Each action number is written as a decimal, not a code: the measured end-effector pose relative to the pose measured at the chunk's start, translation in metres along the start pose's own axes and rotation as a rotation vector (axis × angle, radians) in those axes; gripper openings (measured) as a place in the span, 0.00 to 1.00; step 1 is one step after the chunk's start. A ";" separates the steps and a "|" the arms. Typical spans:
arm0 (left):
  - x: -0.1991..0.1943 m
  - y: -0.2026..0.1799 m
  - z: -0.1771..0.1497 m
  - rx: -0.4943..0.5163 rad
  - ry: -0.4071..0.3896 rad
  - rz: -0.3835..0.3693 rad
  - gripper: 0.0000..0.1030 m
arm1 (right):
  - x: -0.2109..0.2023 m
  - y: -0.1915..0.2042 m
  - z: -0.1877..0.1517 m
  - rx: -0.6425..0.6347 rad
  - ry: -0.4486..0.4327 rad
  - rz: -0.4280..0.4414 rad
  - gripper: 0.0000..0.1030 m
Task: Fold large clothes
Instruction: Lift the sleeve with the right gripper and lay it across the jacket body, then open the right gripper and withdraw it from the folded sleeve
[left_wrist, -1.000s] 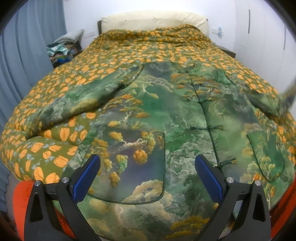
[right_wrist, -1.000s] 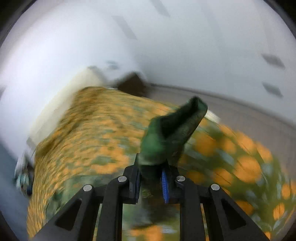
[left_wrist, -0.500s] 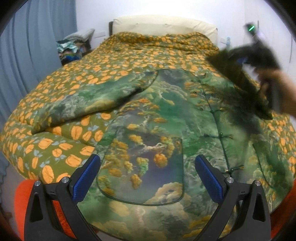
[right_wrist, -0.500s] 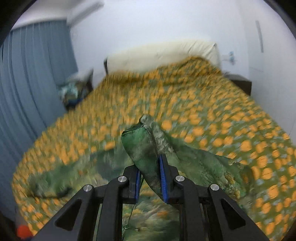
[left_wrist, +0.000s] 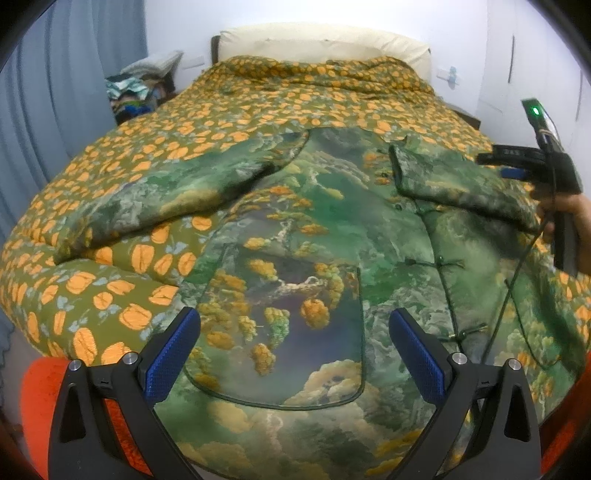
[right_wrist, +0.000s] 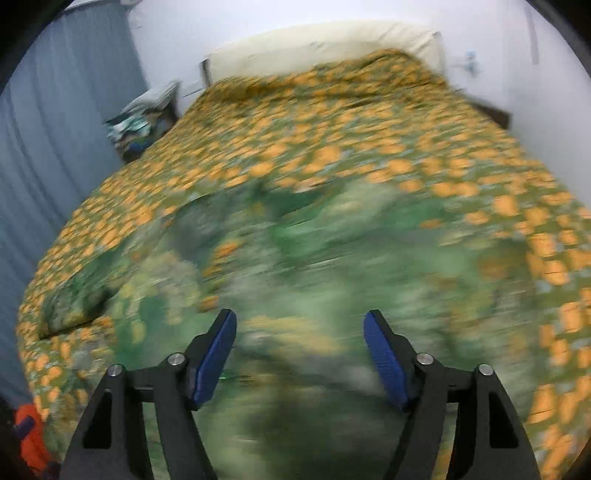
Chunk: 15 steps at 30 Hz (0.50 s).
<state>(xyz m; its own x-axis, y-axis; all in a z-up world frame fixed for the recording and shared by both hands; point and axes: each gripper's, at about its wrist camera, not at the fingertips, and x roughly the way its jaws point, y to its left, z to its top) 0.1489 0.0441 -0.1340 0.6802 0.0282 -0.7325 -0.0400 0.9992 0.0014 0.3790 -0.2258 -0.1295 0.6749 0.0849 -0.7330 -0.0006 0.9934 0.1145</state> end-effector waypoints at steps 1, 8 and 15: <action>0.001 -0.003 -0.001 0.009 0.002 0.003 0.99 | 0.004 -0.016 -0.001 0.028 0.008 -0.030 0.71; -0.001 -0.011 -0.007 0.055 0.006 0.031 0.99 | 0.050 -0.066 -0.030 0.051 0.209 -0.079 0.78; -0.002 -0.008 -0.004 0.037 0.003 0.017 0.99 | -0.021 -0.030 -0.053 -0.071 0.202 0.063 0.78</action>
<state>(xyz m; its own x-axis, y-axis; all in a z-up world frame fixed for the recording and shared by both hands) 0.1450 0.0357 -0.1346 0.6773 0.0451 -0.7343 -0.0242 0.9989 0.0391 0.3258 -0.2537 -0.1534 0.5105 0.1538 -0.8460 -0.0948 0.9879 0.1224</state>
